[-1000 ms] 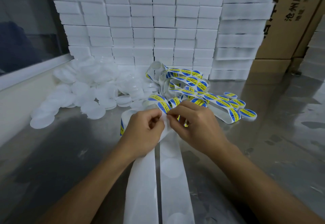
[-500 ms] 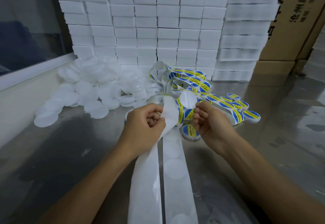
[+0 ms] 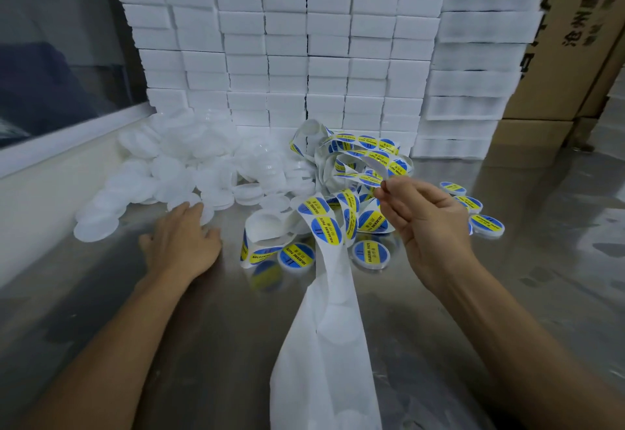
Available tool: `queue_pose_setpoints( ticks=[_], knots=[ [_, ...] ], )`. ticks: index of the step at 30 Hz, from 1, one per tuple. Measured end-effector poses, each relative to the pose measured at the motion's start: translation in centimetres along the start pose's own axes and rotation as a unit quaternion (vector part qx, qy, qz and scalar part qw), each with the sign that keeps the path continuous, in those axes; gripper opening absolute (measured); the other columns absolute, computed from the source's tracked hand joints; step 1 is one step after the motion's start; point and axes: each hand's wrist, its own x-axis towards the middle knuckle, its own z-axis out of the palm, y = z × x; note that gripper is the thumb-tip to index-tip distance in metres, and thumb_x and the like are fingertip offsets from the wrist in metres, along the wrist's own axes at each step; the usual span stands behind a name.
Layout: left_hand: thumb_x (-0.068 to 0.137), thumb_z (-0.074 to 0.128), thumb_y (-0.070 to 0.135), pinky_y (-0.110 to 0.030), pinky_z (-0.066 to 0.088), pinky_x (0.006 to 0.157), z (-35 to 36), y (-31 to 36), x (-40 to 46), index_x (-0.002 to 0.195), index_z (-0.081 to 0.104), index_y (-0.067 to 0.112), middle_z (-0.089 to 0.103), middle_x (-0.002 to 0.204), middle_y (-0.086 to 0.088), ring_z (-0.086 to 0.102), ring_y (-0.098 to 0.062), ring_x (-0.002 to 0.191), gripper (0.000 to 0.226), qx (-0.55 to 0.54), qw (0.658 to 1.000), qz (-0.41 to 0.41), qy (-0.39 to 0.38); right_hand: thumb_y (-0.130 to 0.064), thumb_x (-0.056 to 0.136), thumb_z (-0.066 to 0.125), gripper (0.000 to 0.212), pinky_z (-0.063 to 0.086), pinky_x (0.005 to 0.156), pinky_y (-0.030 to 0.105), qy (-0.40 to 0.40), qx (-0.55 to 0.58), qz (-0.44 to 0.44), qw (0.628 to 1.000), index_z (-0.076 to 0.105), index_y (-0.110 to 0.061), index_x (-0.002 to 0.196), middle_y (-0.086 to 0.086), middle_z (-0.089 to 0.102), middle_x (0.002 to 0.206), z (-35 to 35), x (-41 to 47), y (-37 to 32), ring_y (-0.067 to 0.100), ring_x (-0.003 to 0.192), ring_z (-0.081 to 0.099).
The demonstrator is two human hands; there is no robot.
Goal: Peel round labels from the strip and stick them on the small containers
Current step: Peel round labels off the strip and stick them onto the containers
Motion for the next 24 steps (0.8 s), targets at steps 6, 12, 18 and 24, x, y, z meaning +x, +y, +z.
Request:
queue_pose_setpoints(
  ticks=[6,12,18,24],
  knots=[
    [0.090,0.061,0.037,-0.043,0.043,0.093,0.5,-0.1,0.4,0.118,0.066,0.015,0.058,0.129,-0.009,0.055,-0.033,0.115,0.036,-0.011,0.999,-0.026,0.035,-0.001,0.082,0.072,0.025,0.055,0.072,0.019,-0.008,-0.045,-0.034,0.998,0.079,-0.022,0.070,0.005,0.076,0.077,0.3,-0.2,0.0,0.018,0.081,0.073],
    [0.082,0.072,0.036,-0.040,0.050,0.082,0.3,-0.3,0.3,0.088,0.067,0.016,0.068,0.100,-0.011,0.062,-0.033,0.093,0.021,-0.072,0.995,-0.040,0.062,-0.009,0.084,0.072,0.018,0.055,0.069,0.019,-0.011,-0.062,-0.042,0.997,0.079,-0.020,0.072,0.007,0.076,0.079,0.2,-0.2,0.3,0.018,0.081,0.074],
    [0.074,0.078,0.017,-0.028,0.036,0.078,0.2,0.7,0.0,0.095,0.068,0.010,0.057,0.112,-0.015,0.057,-0.032,0.100,0.024,-0.173,0.979,0.016,0.102,-0.003,0.082,0.074,0.020,0.053,0.062,0.016,0.005,-0.093,-0.059,0.994,0.072,-0.017,0.097,-0.001,0.076,0.077,0.1,-0.2,0.5,0.010,0.074,0.072],
    [0.070,0.081,0.007,-0.028,0.043,0.076,-1.8,4.3,-2.1,0.098,0.069,0.004,0.055,0.105,-0.015,0.057,-0.025,0.094,0.031,-0.226,0.925,0.198,0.234,-0.010,0.085,0.073,0.011,0.052,0.056,0.016,0.036,-0.102,-0.056,0.993,0.072,-0.018,0.093,-0.004,0.076,0.076,0.3,-0.2,0.7,0.007,0.071,0.071]
  ],
)
